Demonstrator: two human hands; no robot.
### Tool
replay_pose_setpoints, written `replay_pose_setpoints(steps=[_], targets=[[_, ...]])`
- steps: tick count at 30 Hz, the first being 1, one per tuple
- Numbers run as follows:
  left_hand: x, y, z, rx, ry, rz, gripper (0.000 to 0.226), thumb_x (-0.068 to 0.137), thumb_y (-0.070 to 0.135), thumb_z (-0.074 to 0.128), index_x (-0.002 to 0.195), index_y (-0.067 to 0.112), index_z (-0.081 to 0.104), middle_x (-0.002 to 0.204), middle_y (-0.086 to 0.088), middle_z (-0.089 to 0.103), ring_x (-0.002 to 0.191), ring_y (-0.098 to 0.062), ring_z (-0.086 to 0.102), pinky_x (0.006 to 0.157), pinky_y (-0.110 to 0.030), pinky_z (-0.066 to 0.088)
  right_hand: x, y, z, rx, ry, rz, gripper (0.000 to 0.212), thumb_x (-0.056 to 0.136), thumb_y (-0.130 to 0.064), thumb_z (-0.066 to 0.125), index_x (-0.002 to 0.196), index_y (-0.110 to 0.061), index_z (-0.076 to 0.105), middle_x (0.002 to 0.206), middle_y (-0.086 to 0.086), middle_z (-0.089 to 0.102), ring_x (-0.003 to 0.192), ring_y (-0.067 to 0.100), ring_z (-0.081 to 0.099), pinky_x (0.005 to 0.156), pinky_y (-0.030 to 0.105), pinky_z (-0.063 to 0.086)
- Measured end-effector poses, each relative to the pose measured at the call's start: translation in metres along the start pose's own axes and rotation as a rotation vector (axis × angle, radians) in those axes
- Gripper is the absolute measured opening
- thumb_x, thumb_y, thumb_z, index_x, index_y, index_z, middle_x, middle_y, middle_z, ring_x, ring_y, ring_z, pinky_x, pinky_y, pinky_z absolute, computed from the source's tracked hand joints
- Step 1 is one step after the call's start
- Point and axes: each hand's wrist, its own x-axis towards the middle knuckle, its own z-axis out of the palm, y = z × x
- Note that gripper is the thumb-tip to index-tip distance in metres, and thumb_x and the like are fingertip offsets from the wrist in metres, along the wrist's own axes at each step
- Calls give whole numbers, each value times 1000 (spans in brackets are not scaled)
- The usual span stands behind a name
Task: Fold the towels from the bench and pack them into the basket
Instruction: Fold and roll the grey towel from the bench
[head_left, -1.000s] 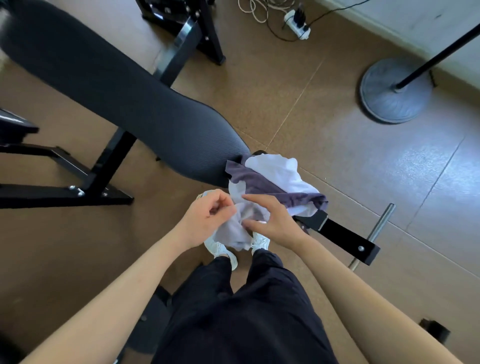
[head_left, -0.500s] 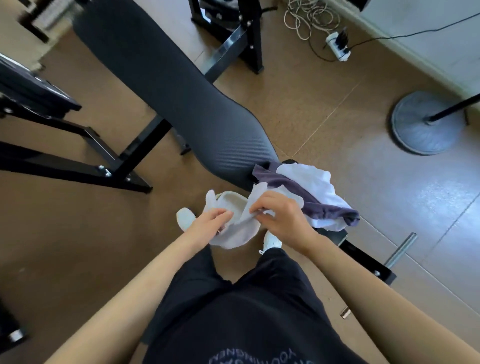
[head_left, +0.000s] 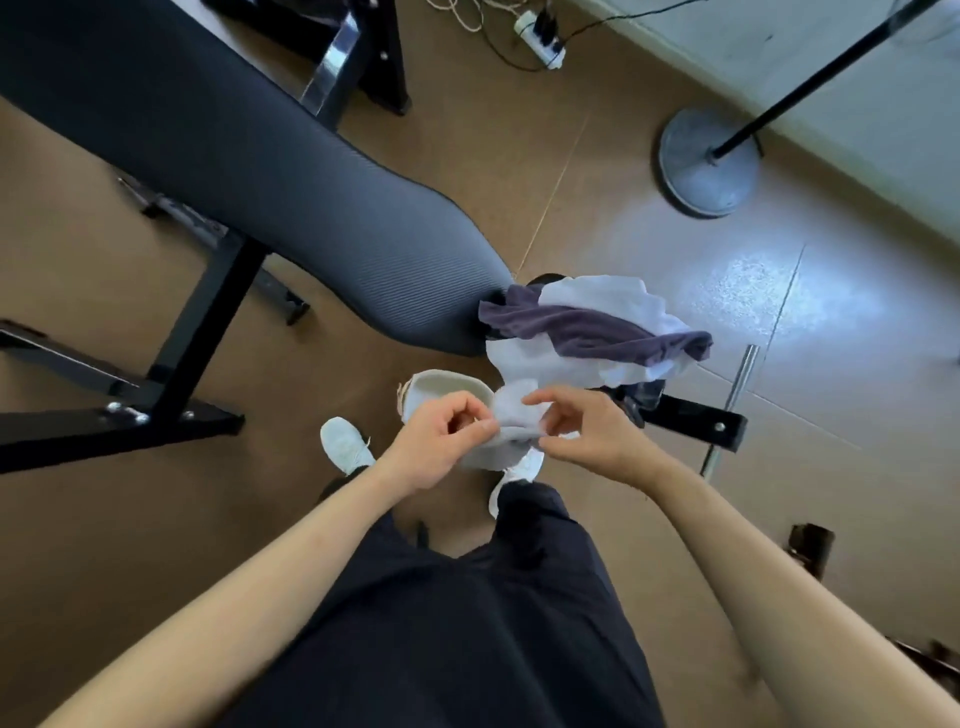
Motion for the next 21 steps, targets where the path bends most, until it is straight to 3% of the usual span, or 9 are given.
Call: replay_pose_setpoints(steps=[4, 6, 8, 10, 12, 15, 17, 19, 21], targets=[[-21, -6, -23, 290, 17, 211, 8, 95, 20, 69, 88, 22, 66, 68, 7, 52, 64, -6, 44, 64, -27, 43, 5, -10, 42, 541, -93, 196, 54, 95, -32, 63, 146, -29, 45, 92, 23, 71, 88, 36, 70, 96, 45, 56], [-36, -4, -30, 471, 31, 389, 7, 95, 22, 69, 88, 19, 66, 71, 15, 48, 68, -5, 44, 65, -25, 42, 19, -6, 62, 515, -112, 208, 49, 101, -43, 57, 147, -35, 42, 90, 19, 72, 87, 34, 71, 96, 50, 56], [-52, -3, -36, 580, 37, 483, 12, 95, 27, 65, 88, 17, 66, 78, 18, 50, 72, -3, 43, 68, -18, 41, 33, -6, 80, 450, -206, 191, 48, 102, -47, 54, 148, -33, 48, 101, 10, 75, 91, 24, 71, 99, 46, 56], [-69, -6, -40, 643, 47, 498, 12, 95, 29, 61, 90, 20, 65, 82, 18, 52, 75, -1, 44, 70, -16, 41, 44, -8, 95, 388, -358, 140, 42, 101, -46, 58, 138, -29, 60, 115, 9, 73, 99, 23, 70, 98, 41, 56], [-85, -14, -44, 691, 83, 460, 1, 95, 29, 61, 94, 28, 61, 82, 23, 48, 75, 0, 44, 68, -22, 43, 48, -9, 107, 372, -425, 85, 33, 99, -37, 64, 123, -15, 68, 115, 17, 72, 97, 24, 70, 94, 39, 55], [-104, -27, -47, 698, 194, 364, 5, 93, 25, 69, 93, 26, 64, 79, 21, 46, 75, -4, 47, 68, -28, 45, 43, -6, 121, 409, -266, -35, 17, 96, -21, 71, 100, -5, 69, 92, 14, 72, 83, 14, 67, 83, 33, 56], [-114, -36, -41, 600, 277, 286, 8, 91, 18, 74, 91, 22, 67, 79, 15, 53, 72, -12, 51, 67, -32, 47, 35, 0, 124, 420, -140, -109, 12, 95, -17, 70, 97, -5, 68, 87, 11, 72, 78, 11, 66, 75, 29, 55], [-118, -45, -33, 482, 327, 210, 9, 91, 15, 75, 90, 22, 68, 80, 10, 60, 71, -17, 54, 66, -38, 50, 28, 9, 124, 420, -55, -167, 15, 95, -16, 70, 100, -2, 67, 91, 19, 71, 79, 18, 66, 75, 35, 55], [-114, -58, -27, 402, 336, 139, 10, 92, 17, 74, 91, 25, 68, 74, 9, 59, 67, -14, 52, 64, -36, 48, 25, 20, 122, 429, 1, -223, 13, 95, -17, 70, 100, -5, 69, 91, 15, 70, 81, 21, 64, 77, 37, 56]])
